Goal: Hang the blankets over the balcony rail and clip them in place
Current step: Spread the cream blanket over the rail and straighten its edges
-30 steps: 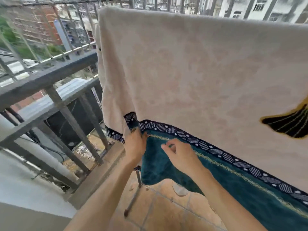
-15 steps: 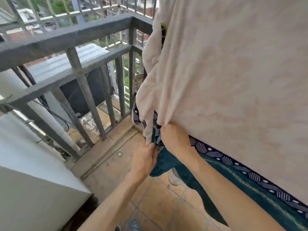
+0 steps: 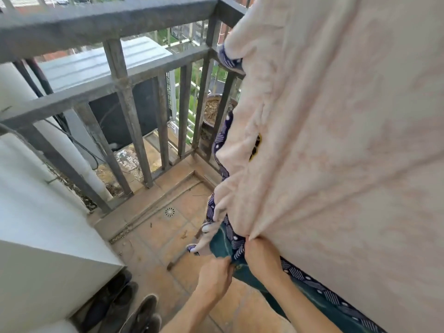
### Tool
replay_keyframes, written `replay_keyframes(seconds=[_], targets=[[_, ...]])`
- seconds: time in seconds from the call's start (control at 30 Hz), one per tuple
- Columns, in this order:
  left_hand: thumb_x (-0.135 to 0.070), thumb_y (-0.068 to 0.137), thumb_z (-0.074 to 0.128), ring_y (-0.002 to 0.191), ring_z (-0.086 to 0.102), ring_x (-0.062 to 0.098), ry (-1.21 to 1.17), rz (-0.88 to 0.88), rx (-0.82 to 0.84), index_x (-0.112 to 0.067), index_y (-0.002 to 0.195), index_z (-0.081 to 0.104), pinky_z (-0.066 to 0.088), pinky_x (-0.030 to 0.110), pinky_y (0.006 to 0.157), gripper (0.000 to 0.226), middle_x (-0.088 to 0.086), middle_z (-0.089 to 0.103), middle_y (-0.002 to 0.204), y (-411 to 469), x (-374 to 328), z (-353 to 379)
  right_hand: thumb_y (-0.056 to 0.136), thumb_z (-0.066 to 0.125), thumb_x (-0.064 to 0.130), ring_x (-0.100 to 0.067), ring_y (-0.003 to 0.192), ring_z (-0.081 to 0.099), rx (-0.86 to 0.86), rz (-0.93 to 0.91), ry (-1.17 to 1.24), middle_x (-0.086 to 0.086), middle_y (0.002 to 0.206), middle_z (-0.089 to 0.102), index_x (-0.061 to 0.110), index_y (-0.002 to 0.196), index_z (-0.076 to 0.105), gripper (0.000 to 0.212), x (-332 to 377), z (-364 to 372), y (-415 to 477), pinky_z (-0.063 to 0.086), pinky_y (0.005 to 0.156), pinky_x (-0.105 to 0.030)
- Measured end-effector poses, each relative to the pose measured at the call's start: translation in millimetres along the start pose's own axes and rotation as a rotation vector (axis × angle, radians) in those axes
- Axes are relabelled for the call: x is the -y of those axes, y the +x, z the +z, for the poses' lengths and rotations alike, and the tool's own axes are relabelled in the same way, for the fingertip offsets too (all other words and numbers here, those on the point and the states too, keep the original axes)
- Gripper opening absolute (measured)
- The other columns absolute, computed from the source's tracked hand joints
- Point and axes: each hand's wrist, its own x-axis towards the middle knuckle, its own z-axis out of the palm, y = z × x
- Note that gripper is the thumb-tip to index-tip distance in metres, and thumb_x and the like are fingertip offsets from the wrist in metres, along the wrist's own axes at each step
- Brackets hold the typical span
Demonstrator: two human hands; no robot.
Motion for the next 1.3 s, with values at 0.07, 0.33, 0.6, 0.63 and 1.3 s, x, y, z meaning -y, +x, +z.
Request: replay_keyframes(seconds=[0.07, 0.33, 0.6, 0.63, 1.3], targets=[[-0.03, 0.101, 0.038, 0.085, 0.062, 0.029, -0.042, 0.004, -0.024, -0.015, 0.093, 0.055, 0.033, 0.031, 0.058, 0.024, 0.006, 0.064, 0.091, 1.8, -1.7, -11.4, 0.068, 0.078, 0.012, -0.016, 0.032, 0.046, -0.013, -0.051, 0.017, -0.002, 0.044, 0.056, 0.013, 0.061, 0.062, 0.017, -5.1, -12.9, 0.4, 0.025, 0.033, -0.025], [-0.032, 0.099, 0.04, 0.075, 0.059, 0.023, -0.15, -0.02, -0.186, -0.016, 0.09, 0.053, 0.047, 0.036, 0.065, 0.023, 0.002, 0.061, 0.085, 11.7, -18.7, -66.4, 0.096, 0.043, 0.038, -0.014, 0.076, 0.06, 0.148, 0.083, 0.5, 0.004, 0.09, 0.066, 0.022, 0.103, 0.057, 0.022, -28.4, -34.9, -33.4, 0.05, 0.068, -0.033], [-0.051, 0.096, 0.042, 0.075, 0.065, 0.01, -0.12, 0.182, -0.152, -0.024, 0.093, 0.064, 0.054, 0.034, 0.071, 0.035, -0.008, 0.071, 0.08, 18.3, -81.4, -99.0, 0.096, 0.044, 0.039, -0.017, 0.081, 0.065, 0.141, 0.296, 0.663, 0.005, 0.088, 0.068, 0.028, 0.094, 0.061, 0.02, -85.2, -28.6, -92.8, 0.054, 0.077, -0.04], [-0.051, 0.096, 0.045, 0.077, 0.065, 0.007, -0.126, 0.204, -0.124, -0.025, 0.094, 0.065, 0.054, 0.031, 0.073, 0.033, -0.01, 0.071, 0.082, 15.1, -95.6, -96.6, 0.096, 0.045, 0.04, -0.016, 0.083, 0.065, 0.126, 0.347, 0.685, 0.005, 0.091, 0.069, 0.025, 0.097, 0.062, 0.023, -94.0, -25.5, -102.6, 0.054, 0.078, -0.039], [-0.053, 0.095, 0.046, 0.084, 0.067, 0.011, -0.14, 0.638, 0.166, -0.017, 0.118, 0.064, 0.055, 0.03, 0.083, 0.046, -0.004, 0.069, 0.103, -12.7, -342.0, 20.4, 0.07, 0.047, 0.085, -0.026, 0.1, 0.061, -0.494, 1.06, 0.719, -0.003, 0.117, 0.055, 0.012, 0.125, 0.046, 0.091, -294.2, -34.4, -241.9, 0.054, 0.079, -0.04]])
